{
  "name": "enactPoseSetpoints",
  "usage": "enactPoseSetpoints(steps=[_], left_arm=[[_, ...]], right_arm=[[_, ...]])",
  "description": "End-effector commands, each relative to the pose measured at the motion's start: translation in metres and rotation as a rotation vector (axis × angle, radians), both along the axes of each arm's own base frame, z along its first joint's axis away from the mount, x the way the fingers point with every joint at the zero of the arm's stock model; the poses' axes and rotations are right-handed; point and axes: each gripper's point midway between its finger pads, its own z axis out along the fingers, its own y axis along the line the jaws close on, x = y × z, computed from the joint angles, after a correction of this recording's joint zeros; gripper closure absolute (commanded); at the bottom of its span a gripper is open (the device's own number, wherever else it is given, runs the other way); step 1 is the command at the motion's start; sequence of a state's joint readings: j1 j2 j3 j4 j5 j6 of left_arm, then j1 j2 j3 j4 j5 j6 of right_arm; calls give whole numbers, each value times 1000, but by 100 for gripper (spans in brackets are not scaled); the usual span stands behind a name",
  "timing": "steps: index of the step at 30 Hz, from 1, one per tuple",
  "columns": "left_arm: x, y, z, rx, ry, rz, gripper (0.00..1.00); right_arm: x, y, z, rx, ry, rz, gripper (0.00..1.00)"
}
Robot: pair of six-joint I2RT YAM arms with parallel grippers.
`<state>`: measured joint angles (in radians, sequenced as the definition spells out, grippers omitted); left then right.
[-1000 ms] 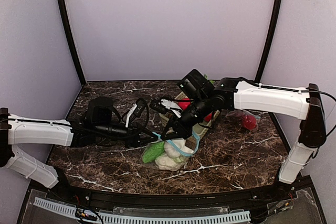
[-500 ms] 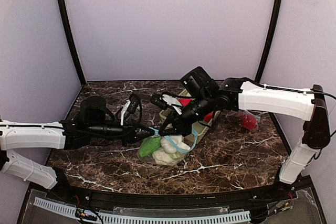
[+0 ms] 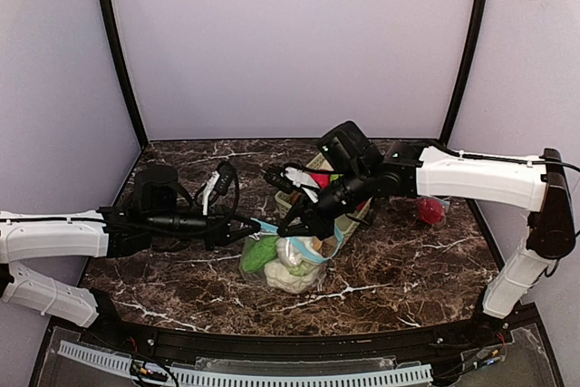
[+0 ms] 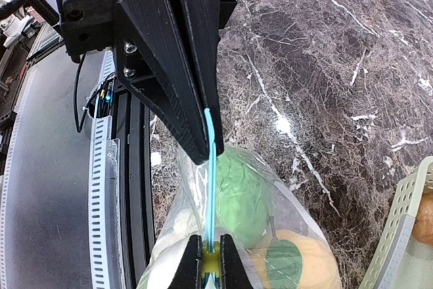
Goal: Place the food in the zip-top bag and seal the zipper
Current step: Zip the zipper on the zipper food storage bag.
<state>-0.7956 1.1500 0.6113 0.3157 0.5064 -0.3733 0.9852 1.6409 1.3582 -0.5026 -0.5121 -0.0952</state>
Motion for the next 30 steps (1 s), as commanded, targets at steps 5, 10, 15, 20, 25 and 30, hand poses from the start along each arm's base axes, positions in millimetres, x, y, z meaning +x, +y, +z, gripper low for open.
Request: enactPoseSetpoints(steps=[5,10,15,20,25,30], left_arm=[[25,29,-5,13,-22,148,99],[11,19,-22,10,29,45,99],[7,15,-28,8,51,8,99],[8,17,-29,13,45,22,99],[9,19,-29,4,44,36,99],[8,19,-32,16,56,39,99]], right_arm=[[-18,-47,-31,-192,132,-46,100],[-5,-31,-15,-121,146,-123,86],[-5,-26,1,-78,146,-151,53],[0,-39,2,-90,110,-213,41],[2,-40,-12,-130,180,-290,50],[-2,-27,-29,-145,240,-310,52]])
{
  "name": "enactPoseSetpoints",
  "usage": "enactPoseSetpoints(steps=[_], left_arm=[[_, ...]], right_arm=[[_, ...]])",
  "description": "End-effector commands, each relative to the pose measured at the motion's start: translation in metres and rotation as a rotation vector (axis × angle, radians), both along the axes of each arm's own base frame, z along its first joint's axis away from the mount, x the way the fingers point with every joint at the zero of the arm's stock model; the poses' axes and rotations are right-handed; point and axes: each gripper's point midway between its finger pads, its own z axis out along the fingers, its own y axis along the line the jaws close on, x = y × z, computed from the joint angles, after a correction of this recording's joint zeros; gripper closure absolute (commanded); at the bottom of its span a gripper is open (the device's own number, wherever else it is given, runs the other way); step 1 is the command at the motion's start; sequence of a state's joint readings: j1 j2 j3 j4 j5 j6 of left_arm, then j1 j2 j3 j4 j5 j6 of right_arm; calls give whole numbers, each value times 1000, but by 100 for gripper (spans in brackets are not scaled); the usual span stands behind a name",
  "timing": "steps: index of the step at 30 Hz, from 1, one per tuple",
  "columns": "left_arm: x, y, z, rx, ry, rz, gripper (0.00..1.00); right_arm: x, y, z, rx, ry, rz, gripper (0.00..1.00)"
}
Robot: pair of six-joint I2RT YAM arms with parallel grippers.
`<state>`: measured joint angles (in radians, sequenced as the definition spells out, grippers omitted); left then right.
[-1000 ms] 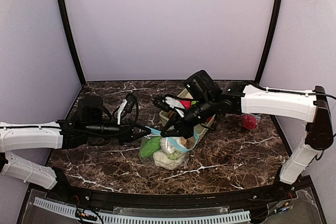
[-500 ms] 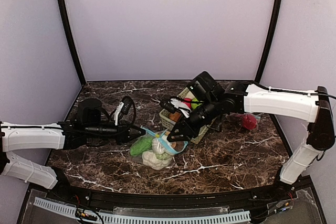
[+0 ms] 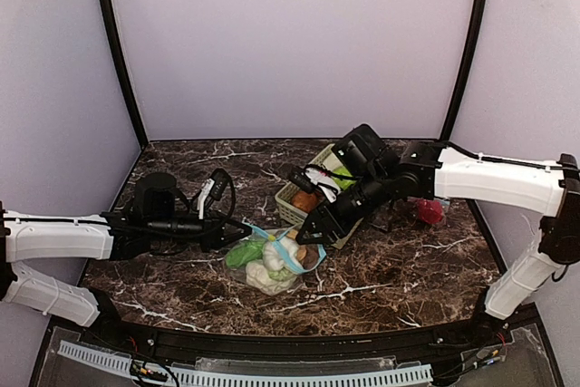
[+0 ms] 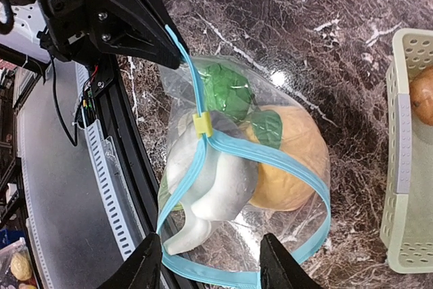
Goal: Place the food in the zip-top bag and seal the zipper
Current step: Zip the zipper on the zipper food storage bag, then pick up the fake vegetable from the zipper food storage bag.
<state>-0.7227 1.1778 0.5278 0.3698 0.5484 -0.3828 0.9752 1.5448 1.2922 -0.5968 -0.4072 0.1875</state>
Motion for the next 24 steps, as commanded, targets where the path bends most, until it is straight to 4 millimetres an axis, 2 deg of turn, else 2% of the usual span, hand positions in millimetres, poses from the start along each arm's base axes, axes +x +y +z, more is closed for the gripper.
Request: enactPoseSetpoints(steps=[1,6,10,12,13,14,15,16,17,20,24], left_arm=[[-2,1,1,-9,-3,1,99],[-3,2,-1,0,5,-1,99],[-6,5,-1,9,7,-2,98],[-8,6,1,18,0,-7,86],[-7,7,2,28,-15,-7,71],[-9,10,1,47,-11,-4,64],[-8,12,0,72,-22,-2,52],[-6,13,6,77,-45,6,46],[-7,15,4,106,-51,-1,35],[-6,13,13,129,-87,-20,23],[-5,9,9,159,-94,-42,20]], right_arm=[[-3,12,-25,-35,66,-47,52],[-1,25,-42,-53,118,-56,57],[1,33,-53,-82,127,-55,71],[3,34,-59,-107,123,-63,83],[5,34,-62,-119,122,-68,86],[6,34,-65,-130,120,-72,89],[7,34,-65,-135,116,-72,90],[7,33,-66,-141,116,-70,92],[7,34,-65,-140,113,-68,93],[8,36,-62,-135,108,-58,95],[7,37,-60,-137,103,-42,96]])
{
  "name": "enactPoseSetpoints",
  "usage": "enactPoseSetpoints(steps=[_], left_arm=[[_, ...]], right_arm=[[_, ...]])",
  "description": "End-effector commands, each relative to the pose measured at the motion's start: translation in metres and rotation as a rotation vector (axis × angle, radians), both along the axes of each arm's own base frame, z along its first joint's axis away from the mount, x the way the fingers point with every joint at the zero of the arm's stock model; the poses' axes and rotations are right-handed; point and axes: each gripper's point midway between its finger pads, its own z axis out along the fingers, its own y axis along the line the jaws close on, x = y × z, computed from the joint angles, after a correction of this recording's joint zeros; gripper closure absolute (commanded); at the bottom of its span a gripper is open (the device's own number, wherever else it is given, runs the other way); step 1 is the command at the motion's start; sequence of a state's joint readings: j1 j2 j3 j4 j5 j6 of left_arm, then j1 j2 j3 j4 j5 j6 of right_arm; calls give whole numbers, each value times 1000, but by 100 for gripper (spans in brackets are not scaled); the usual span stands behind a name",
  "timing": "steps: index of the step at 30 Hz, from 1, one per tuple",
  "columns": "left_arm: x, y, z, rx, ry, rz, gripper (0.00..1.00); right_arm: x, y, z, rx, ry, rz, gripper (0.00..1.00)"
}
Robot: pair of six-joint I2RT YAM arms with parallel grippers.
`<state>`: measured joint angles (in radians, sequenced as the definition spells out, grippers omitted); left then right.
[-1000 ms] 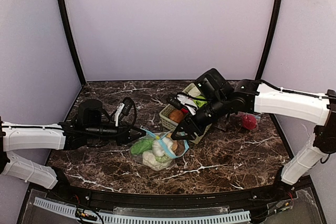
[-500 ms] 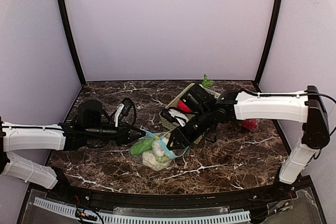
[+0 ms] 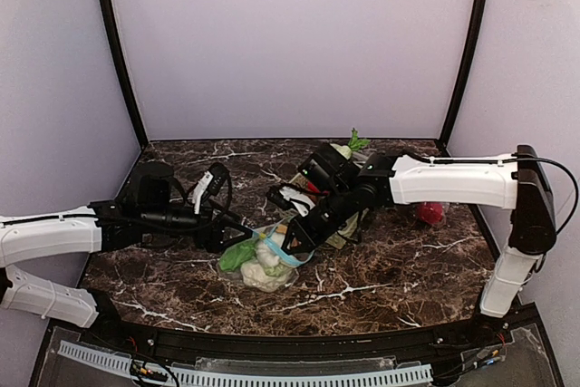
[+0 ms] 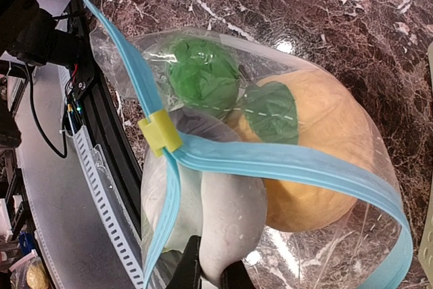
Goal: Place the food in the zip-top bag and seal the zipper
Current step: Pick up the fake vegetable from the zipper food storage bag.
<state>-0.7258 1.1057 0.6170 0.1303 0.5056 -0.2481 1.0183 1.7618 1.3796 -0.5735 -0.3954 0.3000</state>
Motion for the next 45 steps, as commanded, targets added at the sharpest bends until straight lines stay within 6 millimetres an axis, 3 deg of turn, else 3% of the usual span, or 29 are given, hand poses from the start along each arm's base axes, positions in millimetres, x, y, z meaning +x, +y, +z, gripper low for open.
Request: enactPoseSetpoints(steps=[1,5,9,13,19,25,33,36,40,45], left_arm=[[-2,-2,-8,69,-15,-32,20],[5,-9,-11,82,-20,-37,23],[6,-18,-10,65,-14,-69,33],[5,-23,-13,58,-1,-89,51],[3,-25,-17,59,17,-96,96],[0,-30,-9,-18,21,-100,99],[-1,-33,9,-118,15,-94,99],[-1,-33,19,-159,-5,-90,99],[-1,-31,17,-161,-5,-78,99],[-3,-27,9,-120,3,-75,99]], right_arm=[[4,0,-8,-36,-20,11,96],[2,2,-6,-31,-19,23,96],[3,1,-6,-33,-23,23,96],[4,2,-4,-31,-24,25,97],[7,2,-2,-20,-22,27,98],[5,11,-5,6,8,61,100],[18,3,-34,-97,39,-2,100],[23,-1,-35,-102,34,-22,100],[25,-5,-27,-89,18,-30,100],[23,-13,10,-32,-49,-31,70]])
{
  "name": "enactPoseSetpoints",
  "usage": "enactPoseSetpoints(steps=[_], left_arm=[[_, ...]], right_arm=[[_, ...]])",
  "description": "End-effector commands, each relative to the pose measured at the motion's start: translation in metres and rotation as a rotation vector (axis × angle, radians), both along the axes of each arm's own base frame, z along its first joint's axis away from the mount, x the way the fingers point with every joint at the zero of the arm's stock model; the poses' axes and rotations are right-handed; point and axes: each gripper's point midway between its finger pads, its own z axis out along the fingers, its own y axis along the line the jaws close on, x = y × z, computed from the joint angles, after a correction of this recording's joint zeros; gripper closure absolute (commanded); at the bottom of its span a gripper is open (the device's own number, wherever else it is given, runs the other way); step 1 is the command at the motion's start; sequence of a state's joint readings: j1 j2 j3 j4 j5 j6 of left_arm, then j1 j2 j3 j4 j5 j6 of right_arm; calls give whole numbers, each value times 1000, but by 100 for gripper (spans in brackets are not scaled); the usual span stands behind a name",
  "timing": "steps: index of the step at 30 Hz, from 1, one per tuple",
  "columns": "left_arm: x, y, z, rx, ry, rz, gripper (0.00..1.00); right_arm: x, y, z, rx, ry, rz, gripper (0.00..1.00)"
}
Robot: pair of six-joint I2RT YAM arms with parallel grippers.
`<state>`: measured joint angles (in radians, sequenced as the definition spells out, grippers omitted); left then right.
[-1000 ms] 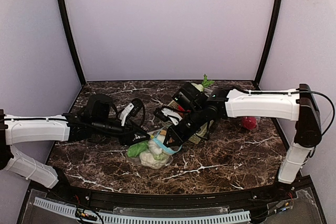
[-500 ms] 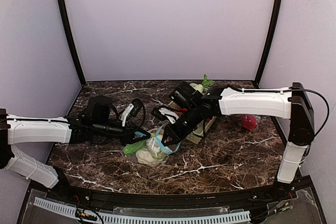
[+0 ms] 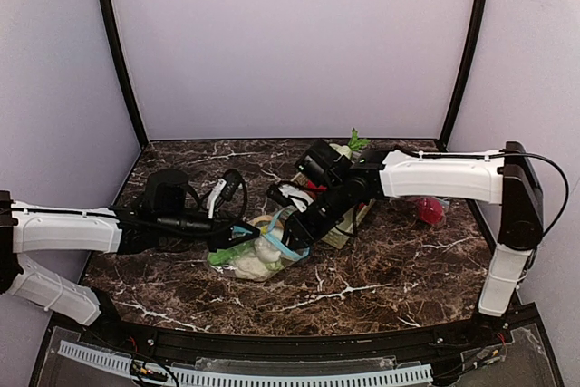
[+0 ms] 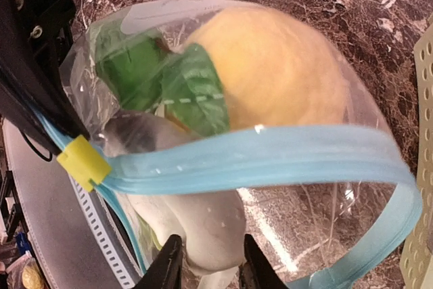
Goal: Place the food in the zip-top bag and seal the zipper
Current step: Pick up the fake vegetable from the zipper food storage bag.
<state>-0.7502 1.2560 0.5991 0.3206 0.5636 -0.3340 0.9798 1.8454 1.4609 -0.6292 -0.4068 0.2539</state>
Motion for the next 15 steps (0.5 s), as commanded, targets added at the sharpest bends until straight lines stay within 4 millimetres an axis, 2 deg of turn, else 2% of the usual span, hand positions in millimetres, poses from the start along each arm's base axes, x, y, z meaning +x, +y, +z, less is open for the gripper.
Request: enactPoseSetpoints(steps=[1,5,7,12,15], left_arm=[[-6,-2,27,-69,-71,-32,99],[-12,-3,27,-63,-58,-66,99],[-14,-3,28,-62,-58,-76,99],[-19,-3,31,-67,-57,-102,99],[-23,-5,34,-80,-48,-128,99]], right_arm=[[3,-18,30,19,-79,-33,65],[-3,-27,65,86,-167,1,47],[-9,-26,82,135,-218,44,43],[-24,-10,112,247,-307,181,45],[-25,2,115,287,-321,232,49]])
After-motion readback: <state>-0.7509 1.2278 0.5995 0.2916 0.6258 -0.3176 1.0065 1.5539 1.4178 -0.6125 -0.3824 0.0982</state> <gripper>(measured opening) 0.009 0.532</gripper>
